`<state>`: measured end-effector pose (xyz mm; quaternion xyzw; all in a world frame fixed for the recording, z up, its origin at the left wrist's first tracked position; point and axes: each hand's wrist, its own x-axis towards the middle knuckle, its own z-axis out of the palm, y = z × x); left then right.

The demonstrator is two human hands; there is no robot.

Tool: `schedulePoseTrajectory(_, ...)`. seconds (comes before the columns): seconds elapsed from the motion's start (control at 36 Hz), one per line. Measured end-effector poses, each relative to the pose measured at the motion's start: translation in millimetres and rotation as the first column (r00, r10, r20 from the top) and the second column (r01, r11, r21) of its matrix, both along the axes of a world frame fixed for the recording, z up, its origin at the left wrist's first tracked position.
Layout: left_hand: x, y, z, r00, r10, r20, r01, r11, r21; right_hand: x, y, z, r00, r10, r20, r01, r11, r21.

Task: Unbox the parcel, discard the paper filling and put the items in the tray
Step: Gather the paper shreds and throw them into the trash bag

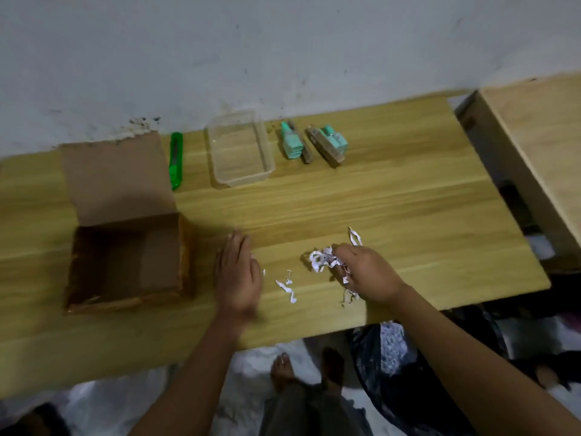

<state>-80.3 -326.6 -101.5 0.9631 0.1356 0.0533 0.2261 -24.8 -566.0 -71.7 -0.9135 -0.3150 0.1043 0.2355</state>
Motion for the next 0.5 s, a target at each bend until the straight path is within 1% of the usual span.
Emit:
schedulePoseTrajectory(0.06, 7, -5, 2, 1.000, 0.009, -0.026, -0.009, 1.000, 0.023, -10, -24, 4, 0.986, -0.155, -0.062, 0.155, 0.988, -0.003)
schedulePoseTrajectory(0.08, 8, -6, 2, 1.000, 0.011, -0.026, -0.009, 0.999, 0.045, -16, -37, 4, 0.962, -0.252, -0.102, 0.251, 0.968, -0.020)
schedulePoseTrajectory(0.14, 8, -6, 0, 1.000, -0.007, -0.006, 0.008, 0.997, 0.081, -29, -64, 2, 0.887, -0.433, -0.163, 0.434, 0.901, -0.032)
schedulePoseTrajectory(0.17, 7, -6, -1, 1.000, -0.015, 0.007, 0.014, 0.996, 0.083, -37, -77, 1, 0.837, -0.521, -0.169, 0.527, 0.850, -0.010)
schedulePoseTrajectory(0.22, 6, -5, -3, 1.000, -0.020, 0.000, 0.020, 0.997, 0.073, -53, -97, 0, 0.702, -0.698, -0.139, 0.710, 0.701, 0.064)
schedulePoseTrajectory(0.28, 6, -5, -2, 0.999, -0.028, -0.017, 0.029, 0.997, 0.075, -71, -115, -3, 0.536, -0.841, -0.077, 0.839, 0.521, 0.156)
schedulePoseTrajectory(0.33, 8, -6, -1, 1.000, -0.029, -0.007, 0.029, 0.996, 0.079, -90, -130, -9, 0.366, -0.930, -0.042, 0.908, 0.347, 0.235)
schedulePoseTrajectory(0.39, 9, -6, -1, 0.999, -0.029, 0.017, 0.028, 0.997, 0.067, -106, -143, -18, 0.213, -0.975, -0.058, 0.943, 0.190, 0.272)
schedulePoseTrajectory(0.44, 9, -6, -1, 0.999, -0.028, 0.041, 0.026, 0.998, 0.054, -118, -152, -28, 0.106, -0.990, -0.097, 0.961, 0.077, 0.265)
schedulePoseTrajectory(0.5, 9, -7, -1, 0.998, -0.028, 0.054, 0.025, 0.999, 0.044, -126, -156, -38, 0.060, -0.989, -0.139, 0.978, 0.030, 0.208)
